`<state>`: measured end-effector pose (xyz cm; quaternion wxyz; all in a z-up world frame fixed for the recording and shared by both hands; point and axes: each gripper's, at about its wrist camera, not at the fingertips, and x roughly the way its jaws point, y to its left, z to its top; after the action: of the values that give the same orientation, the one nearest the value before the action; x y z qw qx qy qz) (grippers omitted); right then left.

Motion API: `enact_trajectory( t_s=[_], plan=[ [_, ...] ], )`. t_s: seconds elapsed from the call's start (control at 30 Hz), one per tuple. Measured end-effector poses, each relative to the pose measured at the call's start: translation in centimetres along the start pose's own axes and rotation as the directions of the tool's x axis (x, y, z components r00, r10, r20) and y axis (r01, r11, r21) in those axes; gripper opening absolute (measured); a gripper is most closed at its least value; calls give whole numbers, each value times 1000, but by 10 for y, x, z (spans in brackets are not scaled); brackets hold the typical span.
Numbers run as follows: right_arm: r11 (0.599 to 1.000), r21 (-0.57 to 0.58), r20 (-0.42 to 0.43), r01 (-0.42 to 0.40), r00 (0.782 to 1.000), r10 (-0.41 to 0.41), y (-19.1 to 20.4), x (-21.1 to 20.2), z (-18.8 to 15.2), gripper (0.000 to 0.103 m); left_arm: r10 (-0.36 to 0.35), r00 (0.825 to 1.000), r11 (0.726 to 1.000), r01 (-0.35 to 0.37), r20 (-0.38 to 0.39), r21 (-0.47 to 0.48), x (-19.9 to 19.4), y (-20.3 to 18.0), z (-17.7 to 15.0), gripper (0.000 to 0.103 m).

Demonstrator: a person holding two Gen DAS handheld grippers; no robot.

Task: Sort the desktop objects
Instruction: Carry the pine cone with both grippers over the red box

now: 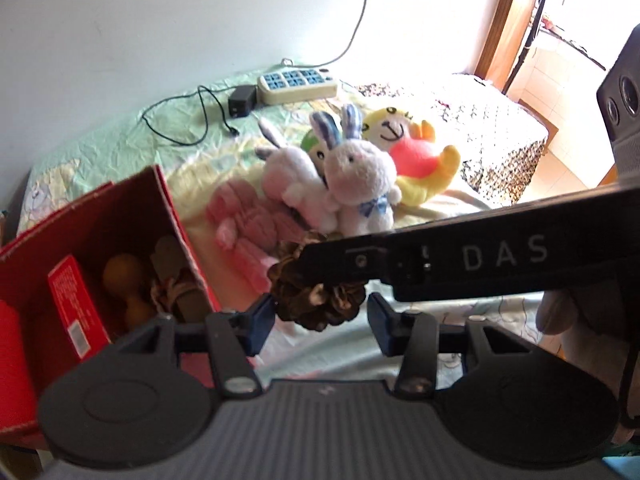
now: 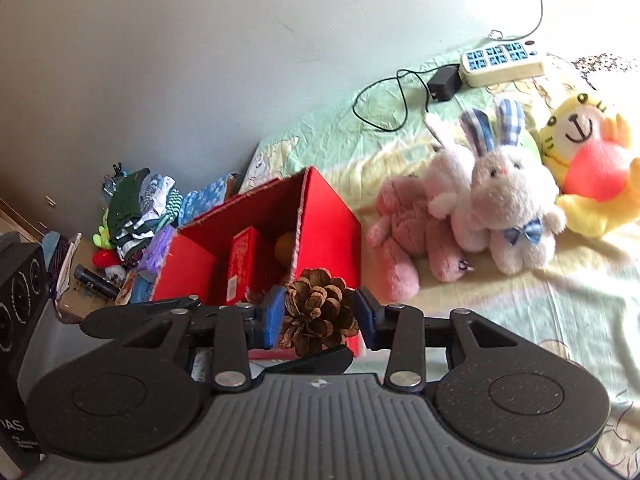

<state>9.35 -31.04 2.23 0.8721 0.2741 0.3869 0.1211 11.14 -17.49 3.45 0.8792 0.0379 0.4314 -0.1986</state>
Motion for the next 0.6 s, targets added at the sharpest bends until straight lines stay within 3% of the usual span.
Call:
enact_trajectory(
  t_s=[0.2,0.33,0.6],
  plan=[
    [995,-83,32,-47,998,50,37,15,27,42,53,996,998,-51,67,-26,-26,43,16,48],
    [991,-84,6,-100,995,101,59,41,41,41,91,992,994,-86,87,-61,-38,79,16,48],
    [983,-125,-72,-136,989,128,101,104,38,41,137,990,983,-130,44,-128,-38,150,-5,48]
  ],
)
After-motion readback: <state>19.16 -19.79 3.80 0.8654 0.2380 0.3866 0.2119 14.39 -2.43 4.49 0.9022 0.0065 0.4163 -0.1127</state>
